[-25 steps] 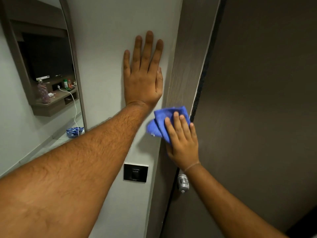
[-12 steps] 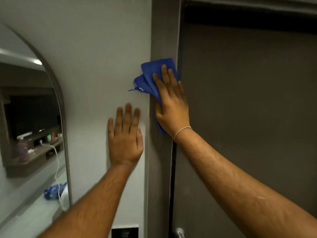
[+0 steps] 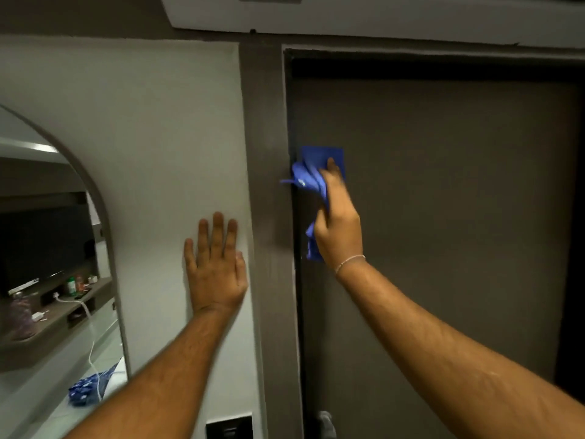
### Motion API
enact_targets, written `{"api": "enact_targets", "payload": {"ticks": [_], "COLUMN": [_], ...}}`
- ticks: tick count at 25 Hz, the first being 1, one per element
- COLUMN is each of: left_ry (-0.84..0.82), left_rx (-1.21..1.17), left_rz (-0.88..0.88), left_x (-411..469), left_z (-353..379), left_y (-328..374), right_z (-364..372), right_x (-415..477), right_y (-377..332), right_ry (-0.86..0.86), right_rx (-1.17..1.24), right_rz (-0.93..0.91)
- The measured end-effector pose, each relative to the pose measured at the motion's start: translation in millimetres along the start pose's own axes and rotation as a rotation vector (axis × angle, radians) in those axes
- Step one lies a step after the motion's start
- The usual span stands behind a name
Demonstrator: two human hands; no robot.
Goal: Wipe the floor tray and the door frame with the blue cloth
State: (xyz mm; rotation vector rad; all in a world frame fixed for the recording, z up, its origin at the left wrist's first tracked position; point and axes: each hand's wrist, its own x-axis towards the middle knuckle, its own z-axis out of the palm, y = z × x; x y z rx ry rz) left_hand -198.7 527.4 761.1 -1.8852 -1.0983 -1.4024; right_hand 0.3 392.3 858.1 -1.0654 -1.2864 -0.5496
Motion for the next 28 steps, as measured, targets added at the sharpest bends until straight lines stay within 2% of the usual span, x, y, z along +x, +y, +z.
{"api": "enact_targets", "payload": {"ticks": [2,5,6,7,9,13,16,19,21,24,25,28], "left_ry": [-0.039,0.006,0.006,-0.062,-0.311,-0.992,-1.424,-1.74,-1.775,-1.782,-1.806,-1.812], "left_rx": [-0.061,-0.256,-0.298,-0.324,-0.334,-0.471,-0.548,-0.527,-0.47,-0.423,-0.407,-0.387], "left_rz": [-0.046,-0.253,-0.256,-0.214,-0.063,0.231,0.403,0.515,0.573,0.522,0.499,0.479], "left_x": [-0.9,-29.5,-52.6,-93.0,-192.5,-431.2,-568.2,-648.9,-677.5,-704.4,-708.5,-718.7], "left_z": [-9.9,-26.7,-29.1,-25.0,-24.3,-62.0,-100.5,-117.9,-119.6,-112.8,-108.1,-96.0], "left_y": [10.0,45.1,66.8,102.6,172.7,296.7,348.8,371.0,384.1,402.1,407.3,418.2], "right_z": [-34.6,-95.3,-117.3,-148.8,-201.9,-324.8,-425.6,-501.5,-533.2,-557.8,-558.6,-543.7], "right_x": [-53.9,-168.7,-212.5,-266.8,-367.1,-556.9,-665.1,-719.0,-739.8,-764.4,-772.4,-801.2], "right_y": [16.3,47.4,59.3,72.3,87.2,92.5,83.1,87.9,112.1,167.7,184.4,214.0], "right_ry": [-0.043,-0.121,-0.144,-0.171,-0.212,-0.31,-0.165,-0.115,-0.086,-0.028,-0.079,-0.496], "right_rx": [-0.005,-0.037,-0.058,-0.098,-0.169,-0.293,-0.36,-0.512,-0.582,-0.622,-0.646,-0.694], "right_rz": [0.153,0.4,0.505,0.641,0.858,1.221,1.582,1.795,1.827,1.844,1.867,1.902]}}
